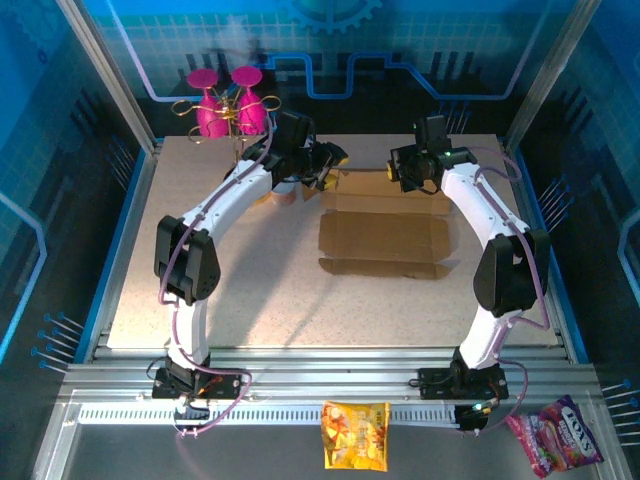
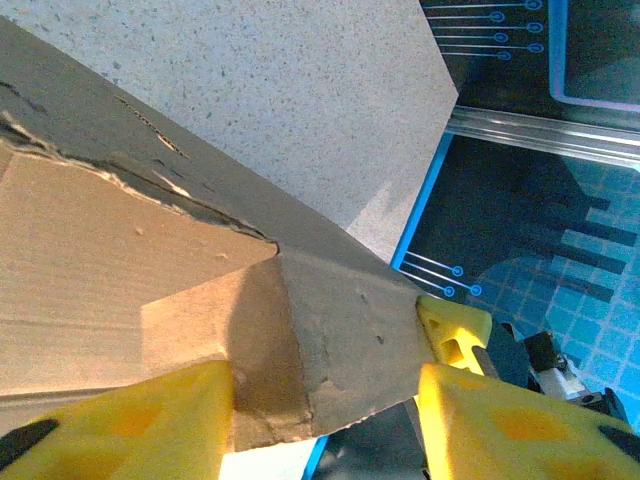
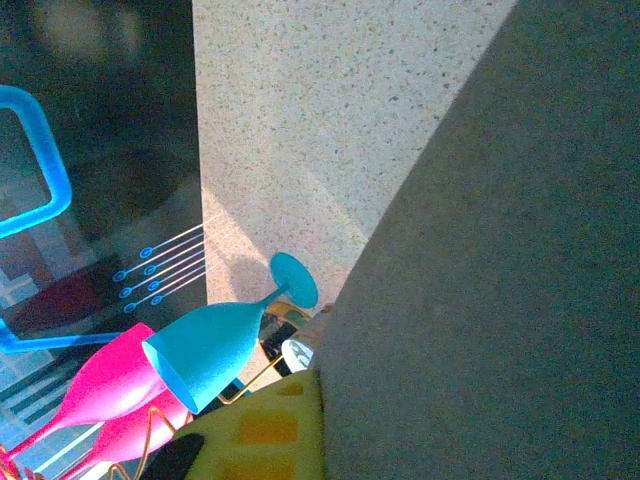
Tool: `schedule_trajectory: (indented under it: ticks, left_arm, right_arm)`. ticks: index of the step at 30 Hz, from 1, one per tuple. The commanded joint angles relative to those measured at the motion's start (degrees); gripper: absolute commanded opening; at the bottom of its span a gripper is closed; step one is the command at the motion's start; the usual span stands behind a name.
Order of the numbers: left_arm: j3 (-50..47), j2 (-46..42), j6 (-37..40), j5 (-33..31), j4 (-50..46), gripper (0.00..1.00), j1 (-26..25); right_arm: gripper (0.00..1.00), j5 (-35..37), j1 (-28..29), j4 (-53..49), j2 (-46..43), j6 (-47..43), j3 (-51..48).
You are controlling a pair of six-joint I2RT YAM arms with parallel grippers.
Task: Fold the paper box
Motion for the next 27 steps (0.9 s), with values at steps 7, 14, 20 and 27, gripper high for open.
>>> schedule_trajectory:
  ticks: [7, 14, 20, 27]
  left_arm:
    - [-1.6, 0.7, -3.2, 1.4, 2.4, 0.19, -1.0]
    - [-6.3, -1.8, -6.7, 0.3, 2.5, 0.0, -0.9]
    - [-12.4, -6.0, -11.3, -1.2, 2.8, 0.0, -0.9]
    - [-15.0, -8.0, -12.8, -0.9, 3.1, 0.0, -0.9]
  right_arm:
    - [0.0, -3.0, -0.4, 2.1, 0.3, -0.5, -2.2]
    - [0.25, -7.1, -1.5, 10.9, -2.9, -3.7, -8.0]
    - [0.53, -7.1, -1.3, 36.3, -12.9, -0.1, -29.0]
    - [0.41, -8.0, 0.6, 44.9, -11.9, 3.0, -34.4]
